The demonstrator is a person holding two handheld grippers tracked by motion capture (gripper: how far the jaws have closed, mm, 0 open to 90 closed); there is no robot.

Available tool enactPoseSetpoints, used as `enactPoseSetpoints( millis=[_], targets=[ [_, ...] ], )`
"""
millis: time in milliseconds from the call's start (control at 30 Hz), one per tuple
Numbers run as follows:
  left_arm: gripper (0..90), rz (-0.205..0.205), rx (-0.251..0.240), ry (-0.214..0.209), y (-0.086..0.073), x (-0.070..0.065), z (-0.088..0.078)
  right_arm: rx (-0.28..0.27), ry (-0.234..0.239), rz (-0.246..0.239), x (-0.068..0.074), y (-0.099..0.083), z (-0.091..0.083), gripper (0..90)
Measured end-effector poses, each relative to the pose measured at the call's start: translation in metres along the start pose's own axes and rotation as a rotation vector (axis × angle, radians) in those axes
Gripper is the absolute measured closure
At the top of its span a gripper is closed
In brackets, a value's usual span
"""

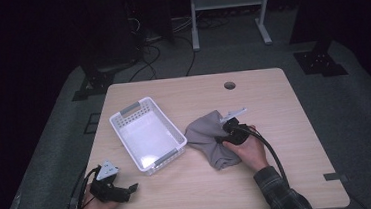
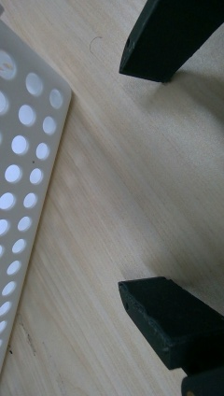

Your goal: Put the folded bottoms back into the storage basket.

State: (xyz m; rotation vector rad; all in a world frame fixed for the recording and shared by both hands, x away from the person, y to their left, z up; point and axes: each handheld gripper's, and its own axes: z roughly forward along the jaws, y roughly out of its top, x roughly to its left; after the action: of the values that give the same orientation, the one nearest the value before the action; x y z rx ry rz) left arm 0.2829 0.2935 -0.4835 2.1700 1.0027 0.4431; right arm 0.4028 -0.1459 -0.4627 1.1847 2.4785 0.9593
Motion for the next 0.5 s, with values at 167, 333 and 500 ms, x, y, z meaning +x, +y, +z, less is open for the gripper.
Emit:
enactPoseSetpoints(
  millis=[167, 333, 500],
  targets=[
    [0.0, 0.001, 0.0, -0.001, 0.0, 0.0, 0.0, -0.005, 0.032, 0.007, -0.003, -0.001, -0.003, 60.7],
    [0.0, 0.001, 0.0, -0.001, 0.0, 0.0, 0.0, -0.018, 0.067, 0.02, -0.006, -0.001, -0.008, 61.5],
    [0.0, 0.001, 0.0, -0.002, 0.0, 0.0, 0.0, -0.034, 0.081, 0.03, -0.007, 0.0, -0.015, 61.5]
  ],
)
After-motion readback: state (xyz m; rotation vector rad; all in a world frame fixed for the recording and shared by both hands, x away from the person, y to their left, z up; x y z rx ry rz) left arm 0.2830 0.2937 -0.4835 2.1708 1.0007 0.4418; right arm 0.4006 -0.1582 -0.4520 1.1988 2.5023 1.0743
